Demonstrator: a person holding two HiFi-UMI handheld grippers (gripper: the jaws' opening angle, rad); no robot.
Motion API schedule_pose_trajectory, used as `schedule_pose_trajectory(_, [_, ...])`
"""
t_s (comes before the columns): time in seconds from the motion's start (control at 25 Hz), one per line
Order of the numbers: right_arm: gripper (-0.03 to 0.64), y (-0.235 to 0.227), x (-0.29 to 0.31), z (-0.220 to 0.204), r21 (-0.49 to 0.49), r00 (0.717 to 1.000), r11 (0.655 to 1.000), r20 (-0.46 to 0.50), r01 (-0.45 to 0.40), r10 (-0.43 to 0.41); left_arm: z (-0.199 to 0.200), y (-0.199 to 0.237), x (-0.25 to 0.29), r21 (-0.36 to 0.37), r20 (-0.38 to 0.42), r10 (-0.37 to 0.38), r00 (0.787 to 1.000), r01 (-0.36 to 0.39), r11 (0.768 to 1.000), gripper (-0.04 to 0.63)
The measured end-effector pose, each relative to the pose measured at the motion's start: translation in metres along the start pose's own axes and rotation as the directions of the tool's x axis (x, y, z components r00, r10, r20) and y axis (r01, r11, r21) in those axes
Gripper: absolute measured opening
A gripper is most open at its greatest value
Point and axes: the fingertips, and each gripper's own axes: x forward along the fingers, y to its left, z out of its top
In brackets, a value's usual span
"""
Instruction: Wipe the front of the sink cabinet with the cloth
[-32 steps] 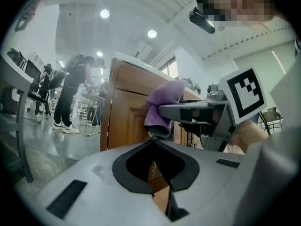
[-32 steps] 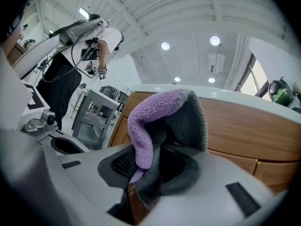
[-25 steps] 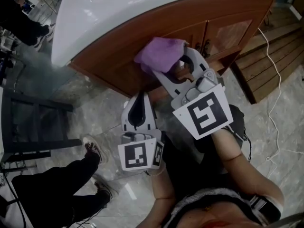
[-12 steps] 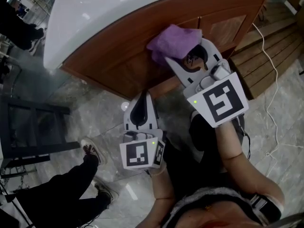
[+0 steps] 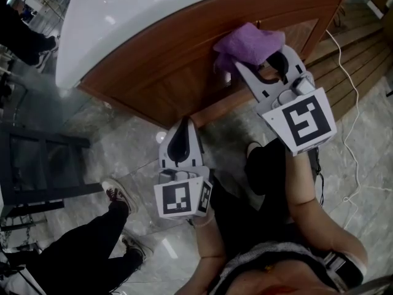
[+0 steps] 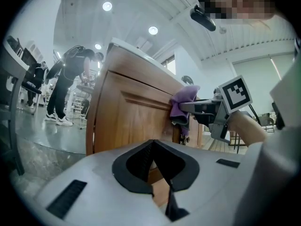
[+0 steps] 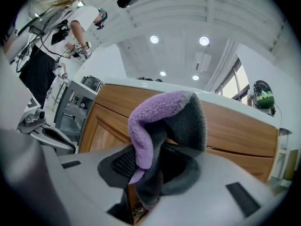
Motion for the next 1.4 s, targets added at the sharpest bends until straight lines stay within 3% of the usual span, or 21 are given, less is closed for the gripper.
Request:
schedule_pose_trajectory(0.24, [0.160,-0.018,-0.006,-0.007,0.037,1.000,0.999,0.001,0.014,-0.014,-0.003,0.004,-0.001,-0.005,-0.003,0.007,1.000,-0.007,1.000,0.000])
schedule_pose_trajectory(0.88, [0.160,-0.015,-0.006,-0.008,0.006,0.999,1.000,0.017,0.031,-0.031,-0.005,0.007,-0.003,-0.005,-0.002,0.023,1.000,-0.023,1.000,0.000])
schedule_pose_trajectory(1.0, [0.160,-0.014,-0.008,-0.007,0.038,0.999,0.999,0.035,0.021,-0.022,-0.004,0.007,-0.005,-0.003,0.000,0.026,1.000,-0.026,1.000,0.000])
schedule_pose_trajectory(1.12, [0.160,-0.004,-0.010,-0.001,0.096,0.997,0.994,0.072,-0.046,0.039,-0.001,0.010,-0.010,0.009,-0.001,0.035,0.999,-0.035,0.999,0.000])
schedule_pose_trajectory(1.24, [0.160,0.016,-0.009,0.004,0.148,0.984,0.975,0.098,-0.163,0.150,0.002,0.015,-0.012,0.021,-0.001,0.056,0.998,-0.056,0.998,0.000])
schedule_pose_trajectory(1.4, [0.160,0.055,-0.002,0.003,0.090,0.951,0.949,0.103,-0.301,0.292,0.000,0.024,-0.015,0.020,-0.002,0.091,0.996,-0.091,0.996,0.000])
